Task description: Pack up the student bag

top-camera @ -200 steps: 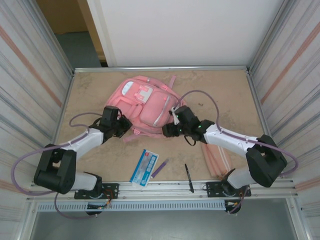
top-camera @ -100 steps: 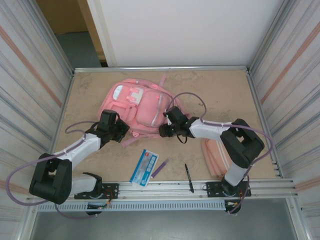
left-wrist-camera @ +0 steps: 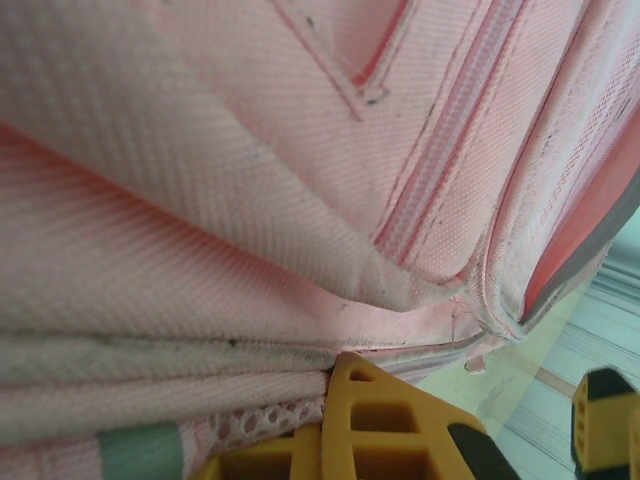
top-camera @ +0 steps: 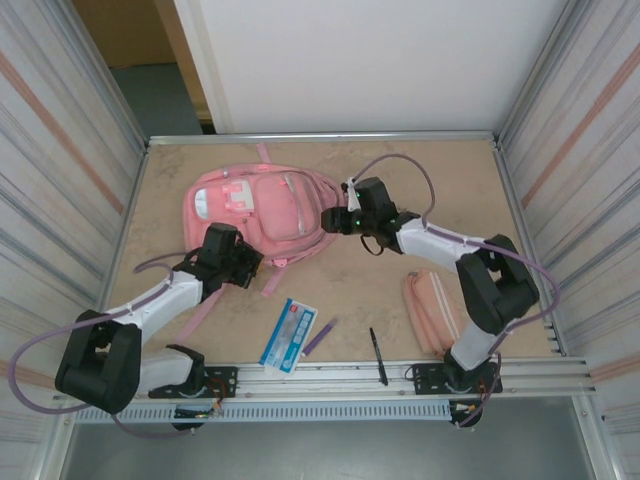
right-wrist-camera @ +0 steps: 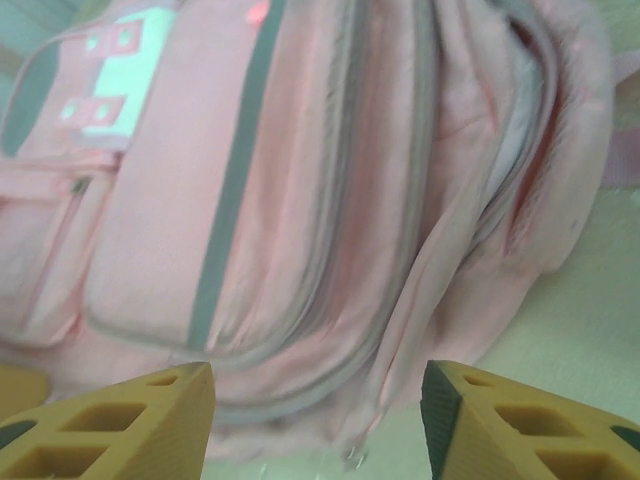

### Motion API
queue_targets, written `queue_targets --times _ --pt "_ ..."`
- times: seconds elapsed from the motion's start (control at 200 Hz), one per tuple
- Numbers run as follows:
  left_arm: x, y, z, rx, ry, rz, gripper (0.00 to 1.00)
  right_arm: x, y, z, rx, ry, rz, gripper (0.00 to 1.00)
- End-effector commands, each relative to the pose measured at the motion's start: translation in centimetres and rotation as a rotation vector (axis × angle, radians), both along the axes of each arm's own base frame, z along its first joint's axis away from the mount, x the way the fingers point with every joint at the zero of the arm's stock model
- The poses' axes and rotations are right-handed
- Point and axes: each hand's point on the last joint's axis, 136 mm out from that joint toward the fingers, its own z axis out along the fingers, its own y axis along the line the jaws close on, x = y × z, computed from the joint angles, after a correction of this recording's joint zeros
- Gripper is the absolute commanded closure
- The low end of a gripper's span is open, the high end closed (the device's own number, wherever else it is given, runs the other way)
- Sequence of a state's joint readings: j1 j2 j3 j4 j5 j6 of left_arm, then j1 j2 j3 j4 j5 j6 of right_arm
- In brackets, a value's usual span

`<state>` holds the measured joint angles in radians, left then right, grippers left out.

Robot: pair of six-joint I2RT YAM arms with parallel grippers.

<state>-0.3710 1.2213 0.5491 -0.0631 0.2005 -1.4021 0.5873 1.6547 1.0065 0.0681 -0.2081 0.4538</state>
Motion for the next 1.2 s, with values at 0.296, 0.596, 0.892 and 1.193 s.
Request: queue_targets --times 0.296,0.596,0.892,1.193 --pt "-0.2 -2.7 2.8 -0.152 -0.006 -0.056 1.00 -13.2 8.9 -2.3 -0.117 0.018 0.211 0.50" --pt "-1.0 -3.1 5.5 -0.189 -0.035 -0.089 1.00 -9.9 11.4 -4.9 -0.188 -0.074 0.160 0.56" --pt "-1.6 -2.6 5.2 -0.194 -0.036 -0.069 1.00 -9.1 13.5 -4.6 -0.141 -0.143 0.131 0.55" --pt "-1.1 -3.6 5.6 -0.209 -0.033 -0.109 1.00 -9.4 14.8 -4.1 -0.133 -0.188 0.125 0.58"
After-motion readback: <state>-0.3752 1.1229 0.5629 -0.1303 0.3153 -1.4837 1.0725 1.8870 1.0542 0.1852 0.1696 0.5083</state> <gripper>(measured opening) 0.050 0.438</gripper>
